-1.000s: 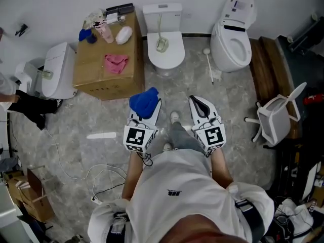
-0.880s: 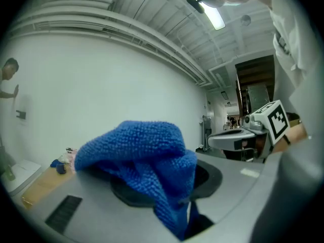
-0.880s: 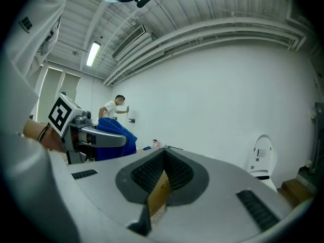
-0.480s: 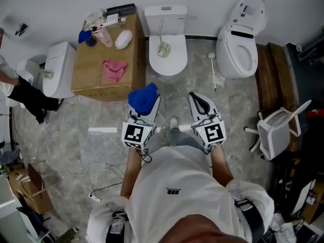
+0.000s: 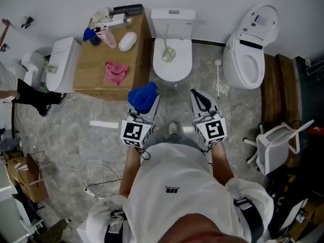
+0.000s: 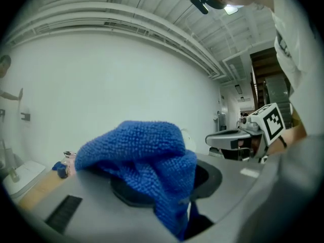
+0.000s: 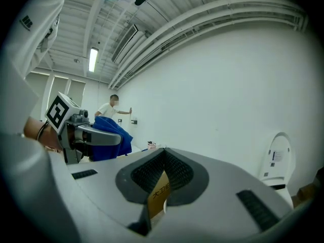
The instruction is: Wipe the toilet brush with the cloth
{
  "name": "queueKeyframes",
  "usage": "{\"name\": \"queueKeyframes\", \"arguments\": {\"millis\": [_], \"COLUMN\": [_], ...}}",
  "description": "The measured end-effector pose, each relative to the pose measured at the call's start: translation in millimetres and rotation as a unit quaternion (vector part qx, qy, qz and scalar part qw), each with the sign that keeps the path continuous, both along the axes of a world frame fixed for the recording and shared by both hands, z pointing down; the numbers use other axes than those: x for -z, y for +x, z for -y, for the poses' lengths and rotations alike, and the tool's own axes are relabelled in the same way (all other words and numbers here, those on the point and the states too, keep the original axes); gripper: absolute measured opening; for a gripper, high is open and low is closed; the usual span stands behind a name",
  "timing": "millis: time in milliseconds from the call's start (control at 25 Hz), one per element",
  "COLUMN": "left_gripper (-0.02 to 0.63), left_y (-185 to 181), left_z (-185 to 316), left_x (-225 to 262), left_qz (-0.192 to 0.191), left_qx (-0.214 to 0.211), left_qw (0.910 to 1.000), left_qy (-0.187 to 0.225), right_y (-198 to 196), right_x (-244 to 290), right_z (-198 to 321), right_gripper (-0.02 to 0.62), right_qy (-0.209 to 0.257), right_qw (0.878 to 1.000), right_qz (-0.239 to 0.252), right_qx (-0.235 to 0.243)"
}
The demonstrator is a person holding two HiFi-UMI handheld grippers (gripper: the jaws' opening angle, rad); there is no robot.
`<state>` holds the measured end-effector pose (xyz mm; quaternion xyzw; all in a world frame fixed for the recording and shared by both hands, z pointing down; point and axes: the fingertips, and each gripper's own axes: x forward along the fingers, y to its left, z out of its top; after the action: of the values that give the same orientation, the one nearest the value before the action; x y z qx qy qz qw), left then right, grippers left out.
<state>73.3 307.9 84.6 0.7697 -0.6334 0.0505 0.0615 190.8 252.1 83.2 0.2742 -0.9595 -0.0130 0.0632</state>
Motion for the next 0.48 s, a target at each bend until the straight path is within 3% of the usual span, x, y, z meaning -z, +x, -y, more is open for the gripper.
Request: {"name": "queueKeyframes", "arguments": {"millis": [480], "left_gripper": [0.140], "left_y": [-31], "left_z": [56], "left_x": [-18], "left_qz": [-0.003], "left_qx": [-0.001], "left_qw": [1.0000], "left_qy": [-0.004], "right_y": [-34], "right_x": [-18], "right_z": [54], "right_gripper": [-0.006], "right_qy": [-0.008], "right_qw": [1.000], "right_qz": [-0.004], "right_qx": [0.000]}}
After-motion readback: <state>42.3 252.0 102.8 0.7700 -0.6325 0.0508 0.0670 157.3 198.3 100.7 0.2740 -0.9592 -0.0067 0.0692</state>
